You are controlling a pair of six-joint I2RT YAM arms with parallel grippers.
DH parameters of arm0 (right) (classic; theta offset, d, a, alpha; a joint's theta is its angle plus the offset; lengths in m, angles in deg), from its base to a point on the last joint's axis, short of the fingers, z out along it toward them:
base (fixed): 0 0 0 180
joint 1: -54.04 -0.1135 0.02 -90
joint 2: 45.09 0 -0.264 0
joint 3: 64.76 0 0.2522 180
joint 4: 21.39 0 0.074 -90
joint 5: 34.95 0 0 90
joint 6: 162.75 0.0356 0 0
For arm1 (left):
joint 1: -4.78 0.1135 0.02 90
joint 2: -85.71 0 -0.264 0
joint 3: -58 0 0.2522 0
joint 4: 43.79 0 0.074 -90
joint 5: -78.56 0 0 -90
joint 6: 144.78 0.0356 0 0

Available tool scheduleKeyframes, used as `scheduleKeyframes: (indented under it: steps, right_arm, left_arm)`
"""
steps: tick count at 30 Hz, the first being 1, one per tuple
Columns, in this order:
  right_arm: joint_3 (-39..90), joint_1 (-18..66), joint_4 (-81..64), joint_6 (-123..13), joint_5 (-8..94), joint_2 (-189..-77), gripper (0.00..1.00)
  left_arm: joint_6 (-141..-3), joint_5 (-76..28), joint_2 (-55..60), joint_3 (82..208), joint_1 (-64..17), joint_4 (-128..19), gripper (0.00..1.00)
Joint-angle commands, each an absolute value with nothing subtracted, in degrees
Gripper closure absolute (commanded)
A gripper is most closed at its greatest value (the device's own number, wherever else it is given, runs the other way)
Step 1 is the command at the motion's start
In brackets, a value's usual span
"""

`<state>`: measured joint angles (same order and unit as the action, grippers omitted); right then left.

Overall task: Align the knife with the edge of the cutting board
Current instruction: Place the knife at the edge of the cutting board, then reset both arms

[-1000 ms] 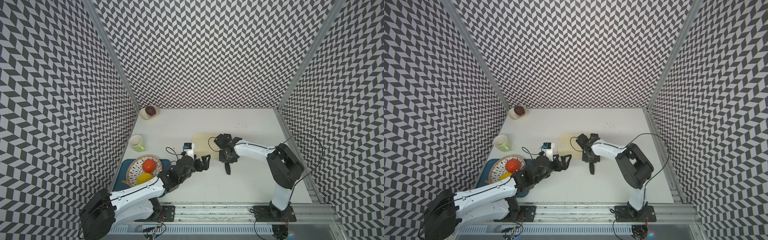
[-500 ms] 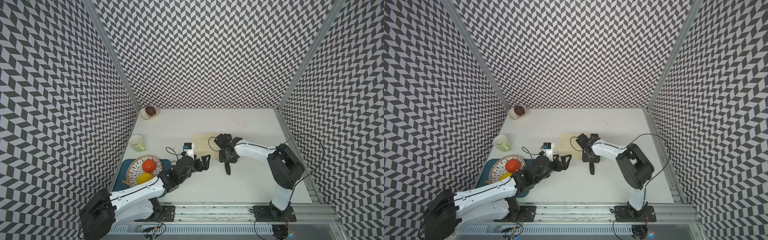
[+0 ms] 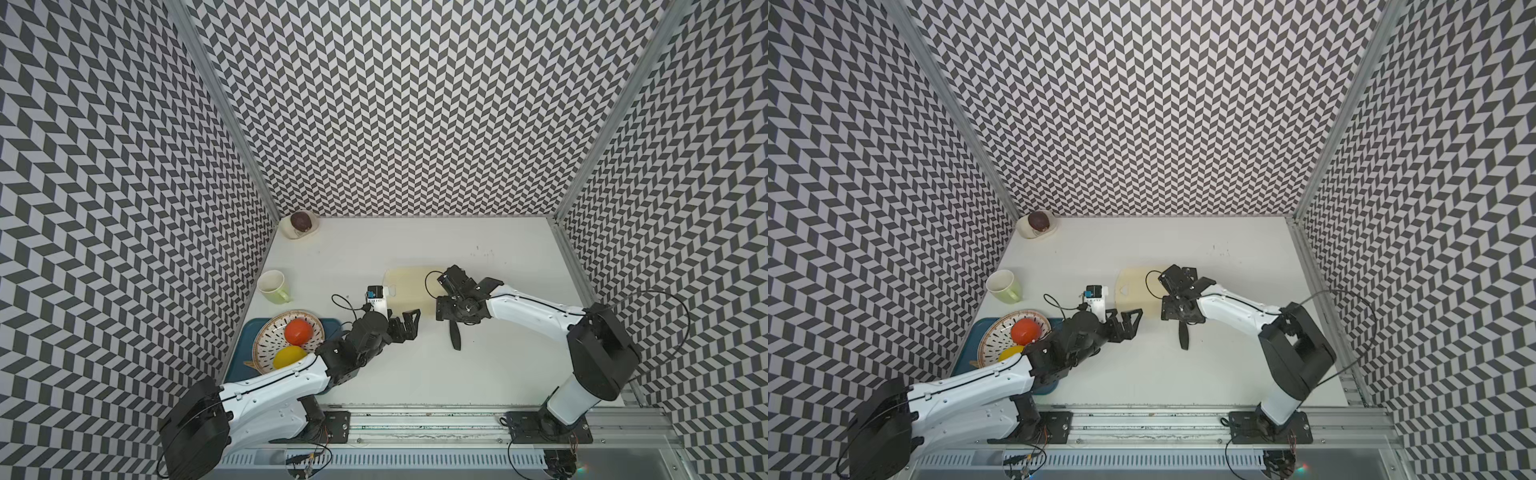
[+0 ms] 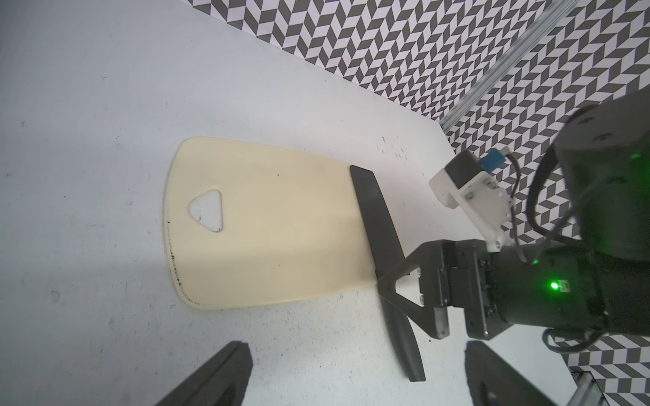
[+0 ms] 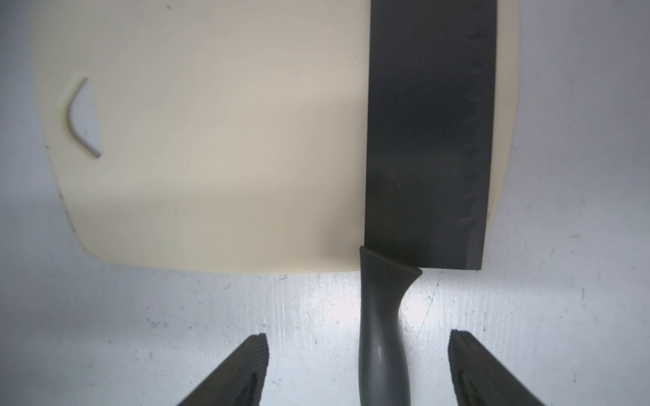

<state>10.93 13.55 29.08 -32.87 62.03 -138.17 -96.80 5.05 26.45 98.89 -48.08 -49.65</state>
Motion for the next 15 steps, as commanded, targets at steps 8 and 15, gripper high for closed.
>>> scheduleKeyframes:
  steps: [8,15]
  right_arm:
    - [3.24,15.44,16.60,-36.08,64.28,-127.03,0.03]
    - [-5.49,16.25,3.68,-37.81,69.74,-118.42,0.00]
  left_arm:
    - [-95.24,8.59,26.29,100.89,-47.31,-51.09,0.00]
    - [-94.12,10.76,24.83,100.92,-45.77,-50.28,0.00]
